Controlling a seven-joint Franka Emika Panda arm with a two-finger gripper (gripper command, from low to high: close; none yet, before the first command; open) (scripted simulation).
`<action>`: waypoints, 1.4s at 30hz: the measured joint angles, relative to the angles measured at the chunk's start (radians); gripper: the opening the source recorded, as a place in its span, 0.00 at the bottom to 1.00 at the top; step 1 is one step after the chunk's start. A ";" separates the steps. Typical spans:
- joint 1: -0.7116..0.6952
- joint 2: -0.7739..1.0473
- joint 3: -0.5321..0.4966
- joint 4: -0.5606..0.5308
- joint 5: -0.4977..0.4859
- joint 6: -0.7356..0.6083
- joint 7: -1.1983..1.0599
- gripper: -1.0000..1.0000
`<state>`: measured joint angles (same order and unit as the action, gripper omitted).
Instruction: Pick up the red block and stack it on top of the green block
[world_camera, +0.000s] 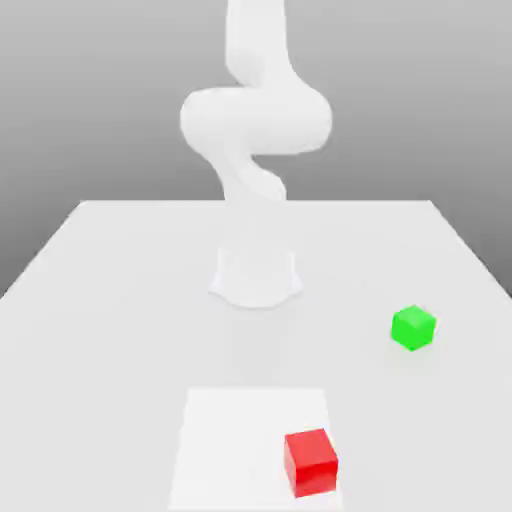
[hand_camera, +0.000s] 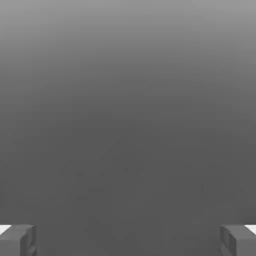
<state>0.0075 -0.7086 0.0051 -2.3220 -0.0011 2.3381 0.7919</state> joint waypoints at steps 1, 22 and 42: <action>0.003 0.039 0.002 -0.009 -0.001 0.016 -0.003 0.50; 0.066 0.804 0.049 -0.193 -0.019 0.335 -0.065 0.50; 0.081 0.874 0.075 -0.223 -0.004 0.373 -0.078 0.00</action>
<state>0.0882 0.1650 0.0796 -2.5454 -0.0049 2.7114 0.7140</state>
